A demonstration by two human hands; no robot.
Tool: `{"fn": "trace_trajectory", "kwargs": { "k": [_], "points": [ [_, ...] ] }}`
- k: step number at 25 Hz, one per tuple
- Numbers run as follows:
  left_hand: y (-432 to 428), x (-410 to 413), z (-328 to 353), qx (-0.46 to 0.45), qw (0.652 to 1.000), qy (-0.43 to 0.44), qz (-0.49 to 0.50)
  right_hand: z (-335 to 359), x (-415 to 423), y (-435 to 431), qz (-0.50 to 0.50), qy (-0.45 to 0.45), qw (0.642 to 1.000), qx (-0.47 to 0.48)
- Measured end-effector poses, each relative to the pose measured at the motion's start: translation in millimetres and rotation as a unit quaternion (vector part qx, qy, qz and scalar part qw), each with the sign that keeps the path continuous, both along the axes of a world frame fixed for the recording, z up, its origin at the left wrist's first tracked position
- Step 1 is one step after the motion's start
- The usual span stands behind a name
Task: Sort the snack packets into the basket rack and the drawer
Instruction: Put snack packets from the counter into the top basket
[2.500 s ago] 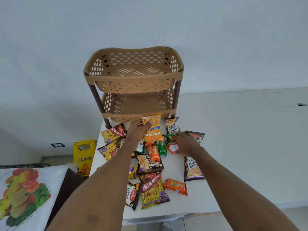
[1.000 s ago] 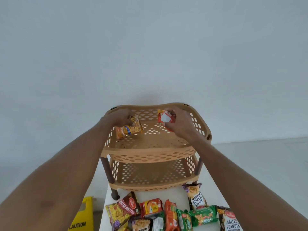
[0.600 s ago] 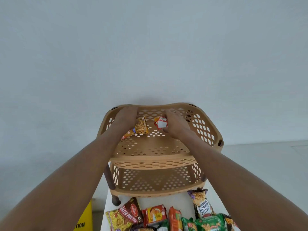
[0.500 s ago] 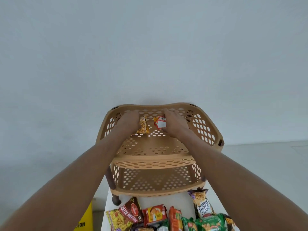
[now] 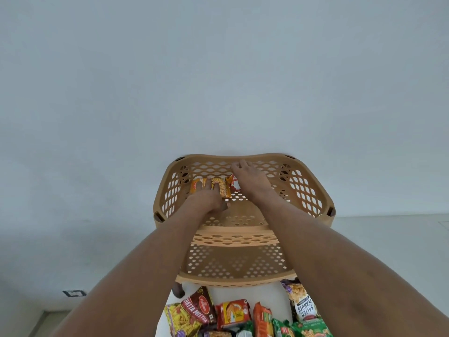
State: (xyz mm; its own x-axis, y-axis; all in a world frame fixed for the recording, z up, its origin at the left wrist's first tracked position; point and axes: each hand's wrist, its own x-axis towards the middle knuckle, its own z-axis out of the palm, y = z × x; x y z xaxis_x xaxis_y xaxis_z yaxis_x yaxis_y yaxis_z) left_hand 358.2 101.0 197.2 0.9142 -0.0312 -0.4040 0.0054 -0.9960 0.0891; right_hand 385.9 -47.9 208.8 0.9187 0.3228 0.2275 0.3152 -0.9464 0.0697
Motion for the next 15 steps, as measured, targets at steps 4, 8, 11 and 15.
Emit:
{"fn": "trace_trajectory", "kwargs": {
  "k": [4,8,11,15],
  "points": [
    [3.9,-3.0,3.3,-0.009,1.000,-0.012,-0.001,6.2,-10.6,-5.8,0.002,0.064,0.998,0.020],
    [10.2,-25.0,21.3,-0.032,0.997,-0.071,-0.024,18.2,-38.2,-17.1,0.021,0.060,0.998,-0.006],
    [12.1,-51.3,43.4,-0.070,0.988,-0.133,-0.021,33.0,-69.2,-23.9,0.032,0.030,0.999,0.005],
    [7.6,-102.8,62.3,-0.130,0.957,-0.260,0.013,42.5,-124.0,-23.4,0.015,-0.101,0.988,0.117]
  ]
}}
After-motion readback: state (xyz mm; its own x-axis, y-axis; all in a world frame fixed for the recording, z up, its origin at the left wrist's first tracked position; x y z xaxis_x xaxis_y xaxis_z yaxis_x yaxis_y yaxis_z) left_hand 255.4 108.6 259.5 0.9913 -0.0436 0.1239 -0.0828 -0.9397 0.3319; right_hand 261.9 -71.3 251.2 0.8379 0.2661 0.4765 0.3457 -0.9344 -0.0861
